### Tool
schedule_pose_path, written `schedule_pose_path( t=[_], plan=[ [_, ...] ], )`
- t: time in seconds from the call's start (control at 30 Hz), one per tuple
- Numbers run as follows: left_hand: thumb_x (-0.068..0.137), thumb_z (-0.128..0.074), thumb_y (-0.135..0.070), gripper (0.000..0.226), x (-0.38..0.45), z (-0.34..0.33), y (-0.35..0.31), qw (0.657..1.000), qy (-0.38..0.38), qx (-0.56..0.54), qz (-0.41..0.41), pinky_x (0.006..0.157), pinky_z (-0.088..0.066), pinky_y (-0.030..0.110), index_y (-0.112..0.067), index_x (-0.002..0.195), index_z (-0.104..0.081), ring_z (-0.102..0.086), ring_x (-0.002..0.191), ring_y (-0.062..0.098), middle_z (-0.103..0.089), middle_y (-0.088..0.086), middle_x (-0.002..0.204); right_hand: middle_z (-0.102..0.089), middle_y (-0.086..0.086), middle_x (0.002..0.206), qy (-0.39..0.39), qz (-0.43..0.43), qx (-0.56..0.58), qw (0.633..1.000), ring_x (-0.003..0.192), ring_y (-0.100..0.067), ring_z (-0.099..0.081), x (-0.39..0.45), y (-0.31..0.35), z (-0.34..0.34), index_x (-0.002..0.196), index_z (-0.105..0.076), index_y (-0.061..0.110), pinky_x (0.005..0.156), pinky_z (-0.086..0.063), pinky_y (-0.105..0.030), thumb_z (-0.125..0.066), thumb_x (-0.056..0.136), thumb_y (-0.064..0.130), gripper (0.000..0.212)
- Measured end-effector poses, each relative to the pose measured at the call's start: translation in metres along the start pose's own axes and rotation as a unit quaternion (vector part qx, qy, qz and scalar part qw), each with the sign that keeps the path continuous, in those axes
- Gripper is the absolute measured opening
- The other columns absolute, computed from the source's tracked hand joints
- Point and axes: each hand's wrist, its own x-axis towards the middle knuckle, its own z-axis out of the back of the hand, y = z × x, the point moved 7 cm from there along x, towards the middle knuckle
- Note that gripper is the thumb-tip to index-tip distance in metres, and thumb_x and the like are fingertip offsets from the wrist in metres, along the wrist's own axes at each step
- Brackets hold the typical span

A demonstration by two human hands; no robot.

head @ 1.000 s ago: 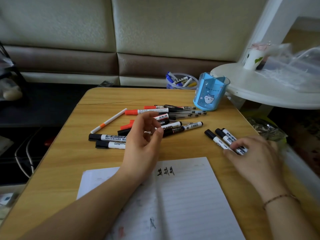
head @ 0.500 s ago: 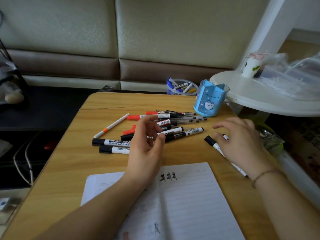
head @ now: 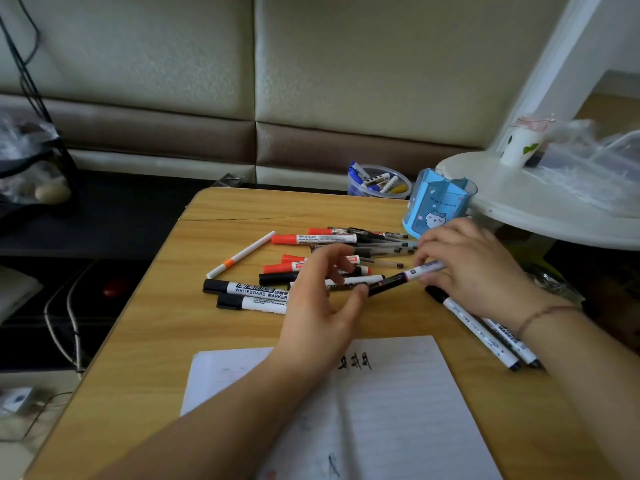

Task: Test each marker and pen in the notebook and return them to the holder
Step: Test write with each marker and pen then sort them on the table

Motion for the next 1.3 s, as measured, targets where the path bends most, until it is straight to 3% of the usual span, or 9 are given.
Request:
schedule_pose_path(
  t=[0.1,0.2,0.37,0.43,0.6,0.93,1.1,1.2,1.3],
  plan=[
    [0.085,-0.071,-0.028,0.038,-0.002,-0.009,-0.010,0.992,0.033,0.098,-0.078,0.095,-0.042,0.021,-0.023,0.121,-0.058,-0.052,0.111,0.003,-0.060,-0.013,0.114,-0.059,0.022,0.104,-0.074,0.028,0.035,0.996,0.109,-0.011,-0.043,-0.027,0.007,0.028,0.095,-0.062,0.040,0.086,-0.036,-0.036,-0.069,0.082,0.041,0.015],
    [0.091,-0.058,-0.038,0.029,-0.007,-0.020,-0.018,0.971,0.055,0.180,-0.149,0.083,-0.049,0.041,-0.018,0.111,-0.065,-0.059,0.098,0.016,-0.065,-0.006,0.105,-0.062,0.022,0.085,-0.129,0.018,0.197,0.972,0.089,-0.003,-0.055,-0.057,0.023,0.047,0.088,-0.064,0.042,0.072,-0.042,-0.020,-0.068,0.078,0.045,0.011],
    [0.099,-0.046,-0.027,0.025,-0.020,-0.034,-0.039,0.938,0.127,0.199,-0.253,0.067,-0.043,0.035,-0.009,0.106,-0.061,-0.053,0.077,0.025,-0.059,0.004,0.089,-0.062,-0.006,0.061,-0.133,-0.074,0.655,0.740,0.057,-0.017,-0.058,-0.082,0.040,0.012,0.075,-0.067,0.020,0.054,-0.050,-0.024,-0.083,0.063,0.048,0.034],
    [0.101,-0.045,-0.027,0.024,-0.025,-0.038,-0.045,0.927,0.170,0.191,-0.274,0.064,-0.042,0.034,-0.010,0.101,-0.061,-0.052,0.072,0.025,-0.057,0.004,0.083,-0.059,-0.009,0.056,-0.098,-0.098,0.692,0.709,0.052,-0.019,-0.056,-0.082,0.047,-0.009,0.073,-0.063,0.016,0.048,-0.047,-0.026,-0.080,0.061,0.050,0.040],
    [0.103,-0.040,-0.036,0.028,-0.030,-0.043,-0.038,0.922,0.230,0.201,-0.236,0.055,-0.046,0.039,-0.022,0.099,-0.064,-0.062,0.071,0.020,-0.066,-0.004,0.082,-0.059,-0.012,0.054,-0.064,-0.084,0.702,0.705,0.048,-0.019,-0.054,-0.081,0.052,-0.020,0.062,-0.054,0.021,0.046,-0.044,-0.025,-0.077,0.061,0.063,0.049],
    [0.101,-0.047,-0.047,0.025,-0.028,-0.042,-0.038,0.921,0.264,0.166,-0.231,0.049,-0.043,0.034,-0.030,0.104,-0.066,-0.059,0.054,0.019,-0.071,-0.007,0.075,-0.059,-0.003,0.055,-0.064,-0.026,0.674,0.735,0.049,-0.016,-0.056,-0.084,0.051,-0.012,0.063,-0.053,0.025,0.048,-0.046,-0.023,-0.068,0.076,0.039,0.024],
    [0.093,-0.047,-0.050,0.040,-0.023,-0.029,-0.035,0.954,0.199,0.119,-0.192,0.051,-0.034,0.027,-0.022,0.120,-0.055,-0.042,0.053,0.007,-0.047,-0.008,0.064,-0.058,-0.006,0.054,-0.120,-0.057,0.698,0.704,0.048,-0.018,-0.054,-0.088,0.044,-0.011,0.072,-0.065,0.021,0.046,-0.045,-0.026,-0.071,0.072,0.045,0.025],
    [0.092,-0.034,-0.019,0.037,-0.010,-0.011,-0.019,0.989,0.109,-0.043,-0.094,0.061,-0.036,0.033,-0.014,0.125,-0.050,-0.045,0.067,0.016,-0.048,-0.006,0.076,-0.060,-0.011,0.056,-0.133,-0.089,0.740,0.653,0.052,-0.025,-0.058,-0.088,0.035,-0.013,0.079,-0.073,0.018,0.044,-0.046,-0.027,-0.074,0.067,0.061,0.045],
    [0.092,-0.032,-0.001,0.042,0.002,-0.003,-0.001,0.994,0.056,-0.085,-0.030,0.074,-0.040,0.032,-0.016,0.128,-0.046,-0.048,0.079,0.015,-0.052,-0.002,0.087,-0.062,-0.013,0.057,-0.105,-0.132,0.680,0.714,0.052,-0.024,-0.059,-0.088,0.035,-0.020,0.073,-0.069,0.016,0.043,-0.047,-0.028,-0.080,0.063,0.055,0.042]
  ],
)
